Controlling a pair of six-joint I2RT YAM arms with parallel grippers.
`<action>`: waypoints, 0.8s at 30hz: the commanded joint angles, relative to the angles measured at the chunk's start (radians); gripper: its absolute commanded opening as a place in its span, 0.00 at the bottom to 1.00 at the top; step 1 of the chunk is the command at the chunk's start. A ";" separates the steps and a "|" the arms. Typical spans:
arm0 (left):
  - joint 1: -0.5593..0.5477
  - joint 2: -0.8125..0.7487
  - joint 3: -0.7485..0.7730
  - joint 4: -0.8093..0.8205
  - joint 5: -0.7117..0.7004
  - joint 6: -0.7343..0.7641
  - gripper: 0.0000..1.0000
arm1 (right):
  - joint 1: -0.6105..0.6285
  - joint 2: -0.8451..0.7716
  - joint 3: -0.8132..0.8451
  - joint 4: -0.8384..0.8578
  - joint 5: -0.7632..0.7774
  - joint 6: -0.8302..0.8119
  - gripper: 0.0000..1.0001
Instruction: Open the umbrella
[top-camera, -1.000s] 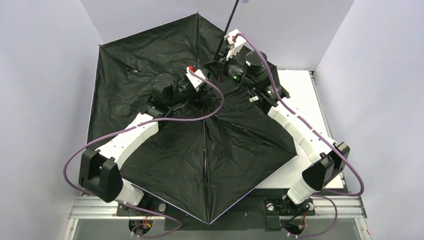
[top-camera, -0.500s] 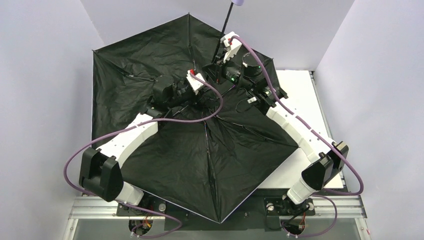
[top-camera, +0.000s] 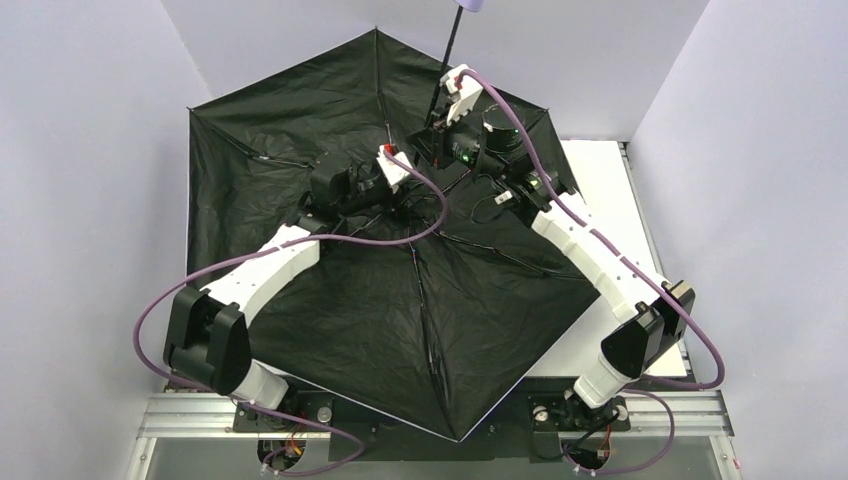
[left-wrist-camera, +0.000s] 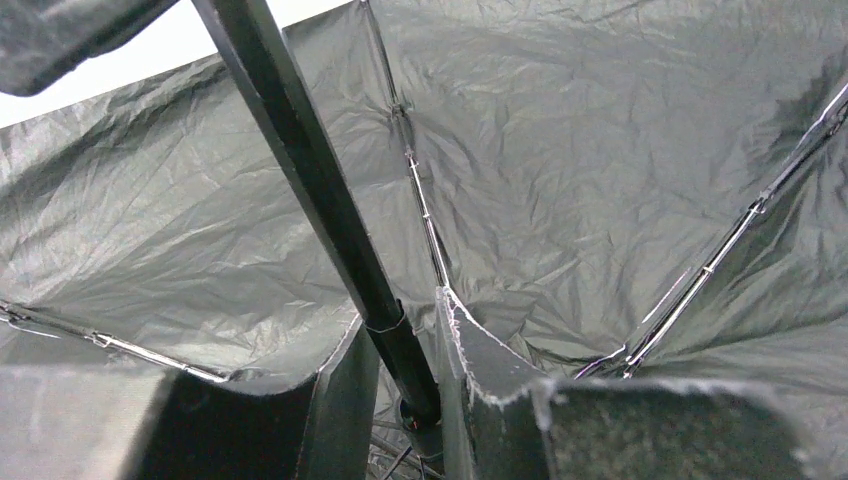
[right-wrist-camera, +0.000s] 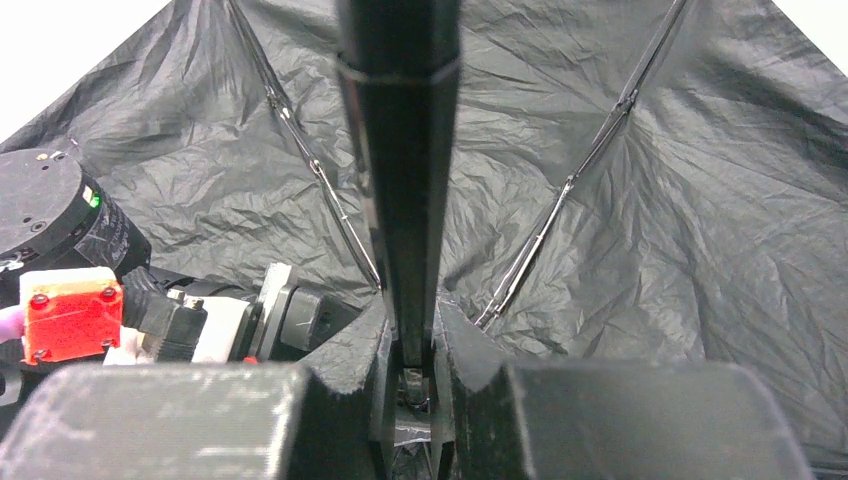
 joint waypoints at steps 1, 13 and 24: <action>0.113 0.106 -0.038 -0.210 -0.188 0.068 0.21 | -0.011 -0.119 0.148 0.219 -0.067 0.104 0.00; 0.134 0.154 -0.069 -0.316 -0.247 0.118 0.18 | -0.014 -0.170 0.117 0.305 -0.054 0.123 0.00; 0.165 0.136 -0.094 -0.384 -0.209 0.146 0.00 | -0.015 -0.213 0.003 0.411 -0.036 0.147 0.00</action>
